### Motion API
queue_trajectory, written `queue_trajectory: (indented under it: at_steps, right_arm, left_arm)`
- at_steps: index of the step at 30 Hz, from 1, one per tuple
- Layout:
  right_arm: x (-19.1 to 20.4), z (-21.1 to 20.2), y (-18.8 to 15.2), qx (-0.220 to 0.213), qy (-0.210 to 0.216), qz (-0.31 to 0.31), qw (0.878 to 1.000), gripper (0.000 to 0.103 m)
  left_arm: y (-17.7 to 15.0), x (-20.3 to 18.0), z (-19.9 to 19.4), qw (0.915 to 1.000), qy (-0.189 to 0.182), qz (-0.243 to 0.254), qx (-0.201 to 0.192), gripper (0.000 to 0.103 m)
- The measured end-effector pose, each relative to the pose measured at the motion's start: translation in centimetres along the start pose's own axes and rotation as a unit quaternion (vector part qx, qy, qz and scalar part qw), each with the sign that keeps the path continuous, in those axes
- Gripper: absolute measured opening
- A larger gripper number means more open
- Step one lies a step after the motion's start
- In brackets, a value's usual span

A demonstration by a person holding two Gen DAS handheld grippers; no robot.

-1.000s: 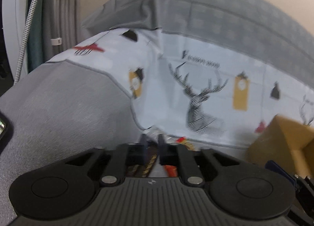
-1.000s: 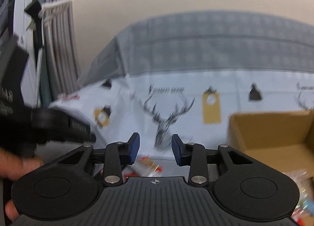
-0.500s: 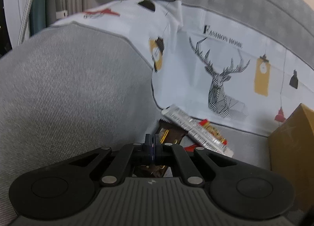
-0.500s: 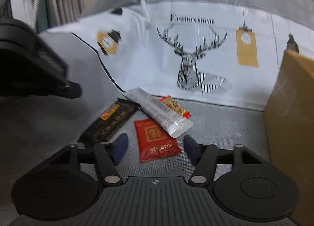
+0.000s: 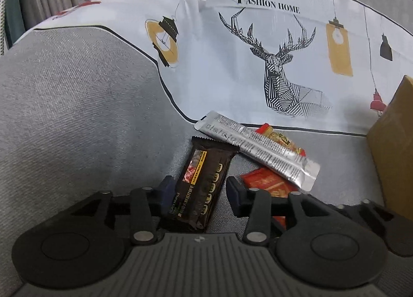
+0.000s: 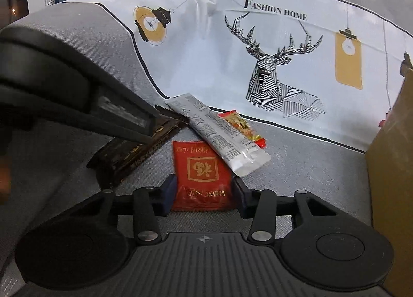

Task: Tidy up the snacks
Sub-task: 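Lower both grippers toward the remaining snacks on the sofa, then grasp dark chocolate bar with left gripper while right grasps red candy packet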

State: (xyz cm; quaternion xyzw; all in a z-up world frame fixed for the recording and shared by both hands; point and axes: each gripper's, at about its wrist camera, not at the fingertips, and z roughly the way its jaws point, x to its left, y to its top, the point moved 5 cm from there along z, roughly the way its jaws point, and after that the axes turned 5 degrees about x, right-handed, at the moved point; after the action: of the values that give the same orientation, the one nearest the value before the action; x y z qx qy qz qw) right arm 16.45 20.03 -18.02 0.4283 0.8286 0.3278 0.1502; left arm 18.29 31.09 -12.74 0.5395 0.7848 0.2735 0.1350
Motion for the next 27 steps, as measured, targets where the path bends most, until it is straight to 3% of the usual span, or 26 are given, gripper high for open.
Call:
queue_trajectory:
  at_steps: [5, 8, 11, 15, 21, 25, 27]
  right_arm:
    - [-1.1, -1.4, -0.7, 0.005, -0.01, 0.007, 1.0, 0.047]
    - [-1.6, -3.0, -1.4, 0.015, -0.008, 0.003, 1.0, 0.047]
    - [-1.7, -4.9, -2.0, 0.03, -0.002, -0.007, 1.0, 0.047]
    - [-1.4, -8.2, -2.8, 0.043, 0.024, -0.012, 0.999, 0.047]
    - [-1.0, -13.7, -5.0, 0.034, 0.037, -0.006, 0.999, 0.047]
    - [-1.3, -14.7, -7.9, 0.039, 0.025, 0.009, 0.999, 0.047]
    - [-1.7, -14.4, -9.3, 0.054, 0.018, 0.023, 0.998, 0.048]
  left_arm:
    - [-0.7, -0.1, 1.2, 0.9996, 0.009, 0.013, 0.024, 0.052]
    - [-1.2, -0.6, 1.9, 0.998, 0.031, 0.047, 0.029, 0.054]
    - [-1.2, -0.4, 1.5, 0.9981, 0.035, 0.046, 0.02, 0.043]
    - [-1.1, 0.3, 0.5, 0.9996, 0.015, 0.019, 0.012, 0.037]
    - [-1.8, 0.8, -3.0, 0.9982, -0.049, -0.031, 0.016, 0.035]
    - [-4.0, 0.8, -4.5, 0.9878, -0.118, -0.062, 0.081, 0.034]
    - [-5.4, 0.9, -4.6, 0.9819, -0.135, -0.065, 0.117, 0.035]
